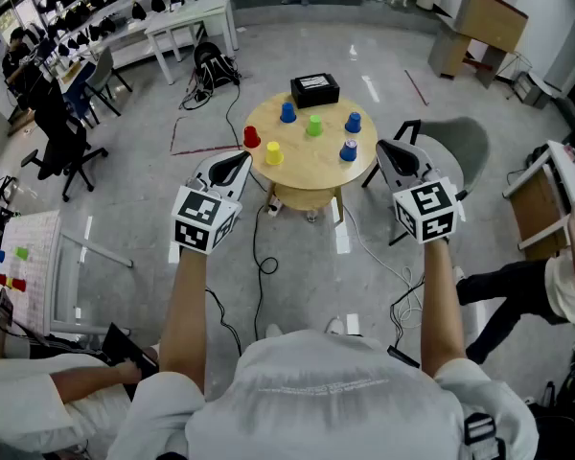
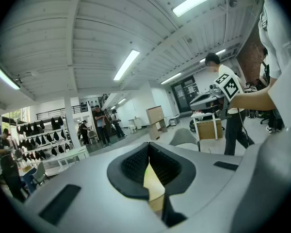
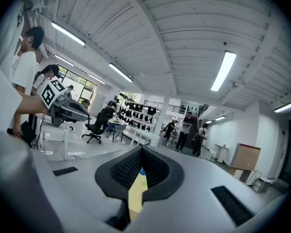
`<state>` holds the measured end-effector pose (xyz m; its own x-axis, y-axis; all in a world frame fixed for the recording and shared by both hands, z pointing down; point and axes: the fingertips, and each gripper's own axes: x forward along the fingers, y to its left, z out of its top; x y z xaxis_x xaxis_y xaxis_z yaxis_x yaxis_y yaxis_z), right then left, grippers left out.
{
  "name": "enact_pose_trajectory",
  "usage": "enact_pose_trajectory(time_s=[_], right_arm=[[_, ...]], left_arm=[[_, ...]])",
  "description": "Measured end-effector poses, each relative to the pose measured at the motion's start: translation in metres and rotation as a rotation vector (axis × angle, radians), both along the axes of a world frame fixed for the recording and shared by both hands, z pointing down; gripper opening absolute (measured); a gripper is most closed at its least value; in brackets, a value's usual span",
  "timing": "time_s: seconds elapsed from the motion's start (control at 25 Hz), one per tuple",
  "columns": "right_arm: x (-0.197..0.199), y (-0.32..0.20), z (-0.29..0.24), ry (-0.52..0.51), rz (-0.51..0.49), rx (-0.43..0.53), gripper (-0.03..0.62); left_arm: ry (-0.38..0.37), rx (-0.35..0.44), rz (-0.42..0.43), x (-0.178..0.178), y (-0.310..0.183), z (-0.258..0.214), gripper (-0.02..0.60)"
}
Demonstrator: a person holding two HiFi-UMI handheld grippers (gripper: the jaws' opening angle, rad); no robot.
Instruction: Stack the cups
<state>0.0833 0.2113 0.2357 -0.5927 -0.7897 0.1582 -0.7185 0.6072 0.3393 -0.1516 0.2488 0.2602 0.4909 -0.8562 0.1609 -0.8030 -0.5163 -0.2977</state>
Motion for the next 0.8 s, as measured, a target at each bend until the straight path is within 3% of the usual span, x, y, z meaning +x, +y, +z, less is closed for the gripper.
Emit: enact_pose_trajectory(time_s=[0.2,0.44,0.8], right_arm=[[0.008,-0.003,-0.001,-0.005,-0.004,-0.004,0.026],[0.021,-0.009,-0.005,-0.093,-0.024,-0.024,0.026],[0.062,-0.033,0.014,-0.08,-0.064,-0.053,0.026]], left_arm=[[-0.002,-0.006,-0.001,0.008,-0.004,0.0,0.018],[-0.005,-0.032,-0.015,0.02,-0.007,0.003,0.018],[0.005,-0.063,-0.086,0.06,-0.018,0.018,0.018]])
